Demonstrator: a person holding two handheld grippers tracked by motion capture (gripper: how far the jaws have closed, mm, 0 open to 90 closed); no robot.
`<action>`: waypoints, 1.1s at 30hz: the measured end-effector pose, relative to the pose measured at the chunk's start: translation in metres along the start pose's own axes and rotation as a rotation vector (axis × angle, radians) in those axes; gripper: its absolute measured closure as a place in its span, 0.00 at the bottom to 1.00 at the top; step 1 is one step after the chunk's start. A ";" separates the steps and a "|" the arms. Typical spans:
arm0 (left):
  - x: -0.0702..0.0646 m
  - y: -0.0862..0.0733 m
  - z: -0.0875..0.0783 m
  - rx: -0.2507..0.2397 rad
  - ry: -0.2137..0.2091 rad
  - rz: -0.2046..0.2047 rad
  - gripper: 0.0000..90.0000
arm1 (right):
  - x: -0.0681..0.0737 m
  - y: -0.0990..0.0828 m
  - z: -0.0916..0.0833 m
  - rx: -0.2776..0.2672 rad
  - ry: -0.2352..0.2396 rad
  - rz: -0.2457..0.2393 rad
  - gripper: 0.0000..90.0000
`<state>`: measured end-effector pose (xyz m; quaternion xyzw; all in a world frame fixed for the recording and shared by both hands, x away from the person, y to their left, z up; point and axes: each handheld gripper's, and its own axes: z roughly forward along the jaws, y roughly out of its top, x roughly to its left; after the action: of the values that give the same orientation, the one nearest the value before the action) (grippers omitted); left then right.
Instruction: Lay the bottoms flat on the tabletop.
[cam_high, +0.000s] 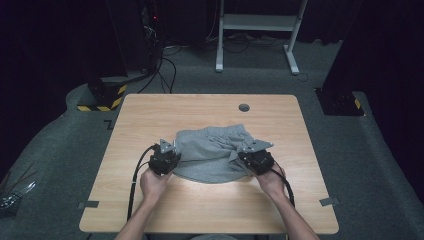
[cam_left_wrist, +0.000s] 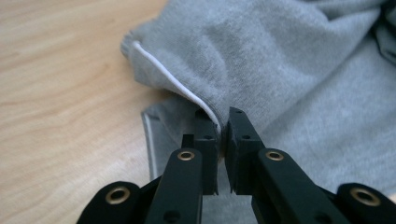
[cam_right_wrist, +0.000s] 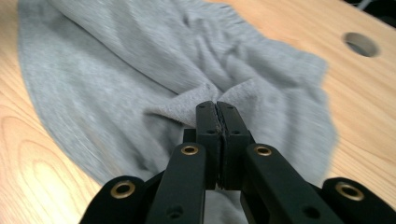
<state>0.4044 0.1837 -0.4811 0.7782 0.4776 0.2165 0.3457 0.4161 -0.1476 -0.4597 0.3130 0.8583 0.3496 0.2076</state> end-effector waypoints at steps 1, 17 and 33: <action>0.002 0.002 0.000 -0.002 0.001 -0.004 0.93 | -0.003 -0.002 -0.004 -0.004 -0.010 0.007 0.98; 0.019 0.006 0.016 0.024 0.077 -0.035 0.71 | -0.026 -0.055 -0.028 0.036 -0.064 0.111 0.91; -0.023 -0.036 -0.009 0.064 -0.012 0.094 0.56 | 0.011 -0.027 -0.002 -0.038 0.055 0.066 0.71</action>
<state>0.3663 0.1768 -0.5020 0.8116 0.4452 0.2124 0.3132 0.3965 -0.1568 -0.4796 0.3273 0.8462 0.3808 0.1782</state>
